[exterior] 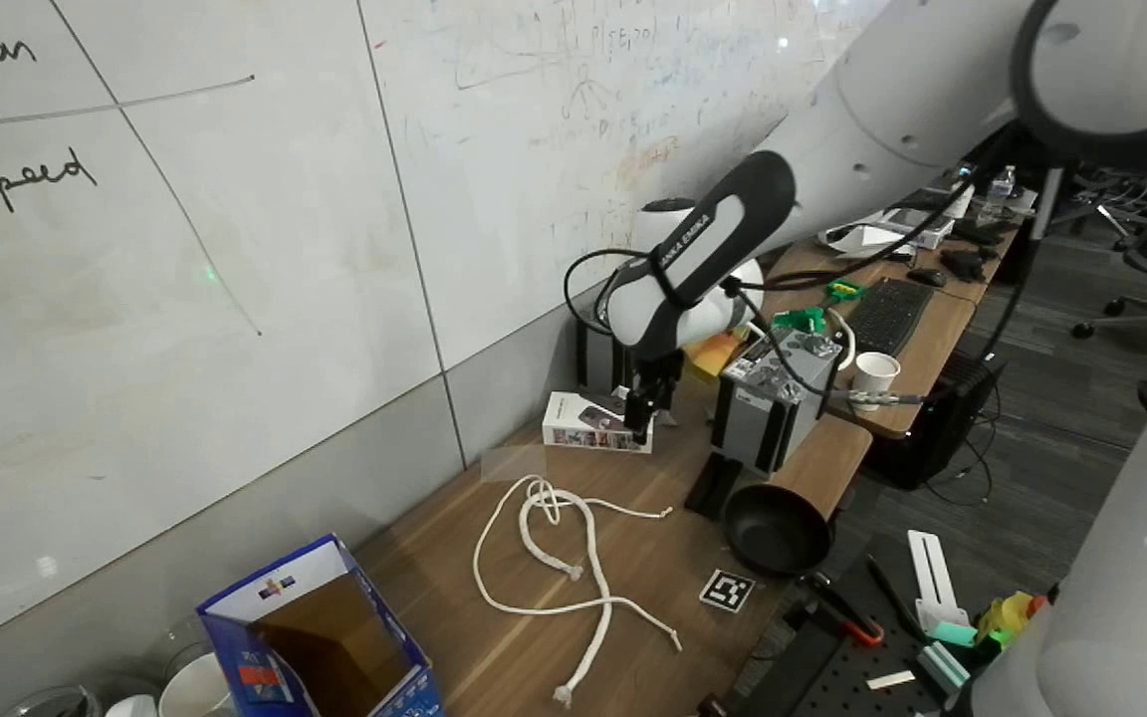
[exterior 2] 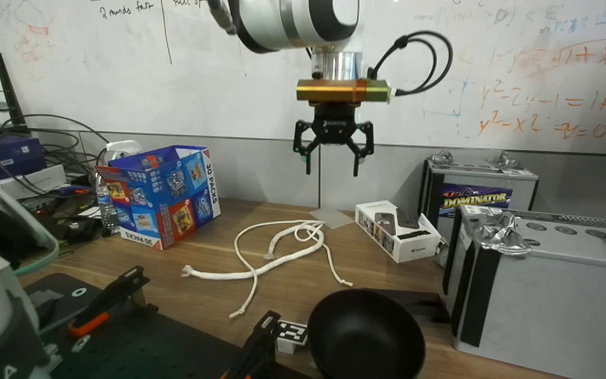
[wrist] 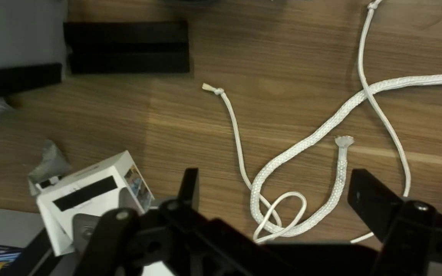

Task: Pick up the ropes from the table and put them in the blue box.

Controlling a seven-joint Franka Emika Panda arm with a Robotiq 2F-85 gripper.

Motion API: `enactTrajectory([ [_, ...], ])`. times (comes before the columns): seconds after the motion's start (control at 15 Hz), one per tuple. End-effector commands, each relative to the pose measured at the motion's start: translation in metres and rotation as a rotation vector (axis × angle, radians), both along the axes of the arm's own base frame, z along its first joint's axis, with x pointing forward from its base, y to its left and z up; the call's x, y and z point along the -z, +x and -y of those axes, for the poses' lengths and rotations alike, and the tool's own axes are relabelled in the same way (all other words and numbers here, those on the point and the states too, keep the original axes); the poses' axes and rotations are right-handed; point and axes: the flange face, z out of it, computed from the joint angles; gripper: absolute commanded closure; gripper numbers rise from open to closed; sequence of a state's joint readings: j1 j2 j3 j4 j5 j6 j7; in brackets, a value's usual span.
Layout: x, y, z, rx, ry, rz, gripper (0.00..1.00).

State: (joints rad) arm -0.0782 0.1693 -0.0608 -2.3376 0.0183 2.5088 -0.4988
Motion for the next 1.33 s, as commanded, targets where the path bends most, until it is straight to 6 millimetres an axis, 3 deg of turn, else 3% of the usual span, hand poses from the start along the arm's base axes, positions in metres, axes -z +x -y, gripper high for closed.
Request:
enactTrajectory([
  [0.0,0.045,0.052,-0.011,-0.141,0.059,-0.036,0.00],
  [0.27,0.086,0.084,-0.027,-0.178,0.058,-0.028,0.00],
  [0.53,0.116,0.101,-0.046,-0.151,0.062,0.000,0.00],
  [1.27,0.187,0.114,-0.101,-0.016,0.066,0.049,0.00],
])
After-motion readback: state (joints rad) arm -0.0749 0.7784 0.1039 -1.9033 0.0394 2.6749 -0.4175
